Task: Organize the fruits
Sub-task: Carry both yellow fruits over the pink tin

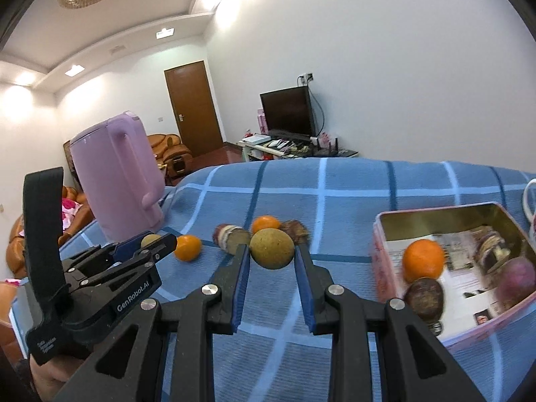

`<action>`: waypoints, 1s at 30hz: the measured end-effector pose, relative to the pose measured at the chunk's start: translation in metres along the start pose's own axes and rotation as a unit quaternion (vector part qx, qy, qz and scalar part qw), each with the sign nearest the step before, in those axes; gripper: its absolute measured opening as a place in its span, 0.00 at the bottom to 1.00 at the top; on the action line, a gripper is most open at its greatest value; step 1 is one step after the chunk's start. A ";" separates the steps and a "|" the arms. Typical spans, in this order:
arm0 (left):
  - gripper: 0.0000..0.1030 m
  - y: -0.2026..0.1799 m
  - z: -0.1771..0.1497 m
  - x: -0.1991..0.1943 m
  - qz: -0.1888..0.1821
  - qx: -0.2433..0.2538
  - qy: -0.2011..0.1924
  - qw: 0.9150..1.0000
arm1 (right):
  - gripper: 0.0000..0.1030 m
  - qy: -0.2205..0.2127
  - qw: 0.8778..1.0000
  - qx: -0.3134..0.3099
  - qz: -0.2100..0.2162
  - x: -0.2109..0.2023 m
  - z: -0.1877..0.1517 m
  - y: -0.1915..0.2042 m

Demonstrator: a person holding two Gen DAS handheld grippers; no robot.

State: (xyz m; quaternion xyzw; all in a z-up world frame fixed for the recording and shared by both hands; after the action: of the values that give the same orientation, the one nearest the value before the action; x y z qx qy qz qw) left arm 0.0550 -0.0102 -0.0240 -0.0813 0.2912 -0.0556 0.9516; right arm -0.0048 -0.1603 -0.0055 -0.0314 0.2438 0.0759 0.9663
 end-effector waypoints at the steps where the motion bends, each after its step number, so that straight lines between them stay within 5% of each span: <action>1: 0.30 -0.003 -0.001 0.000 -0.001 0.000 0.001 1.000 | 0.29 0.000 1.000 0.001 -0.001 -0.001 -0.001 -0.003; 30: 0.30 -0.087 -0.019 -0.008 -0.034 0.020 0.009 0.999 | 0.29 -0.022 0.999 0.002 -0.050 -0.036 -0.010 -0.069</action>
State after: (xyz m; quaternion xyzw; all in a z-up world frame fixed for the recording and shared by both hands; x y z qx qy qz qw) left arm 0.0327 -0.0963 -0.0187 -0.0715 0.2952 -0.0948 0.9480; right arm -0.0295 -0.2339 0.0046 -0.0395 0.2209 0.0278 0.9741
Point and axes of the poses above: each gripper's, at about its wrist camera, not at the fingertips, and x roughly the way its jaws point, y to its left, z to its top, the point moved 3 cm from there along x, roughly the way its jaws point, and after that the axes turned 13 degrees about -x, right-handed, at the moved point
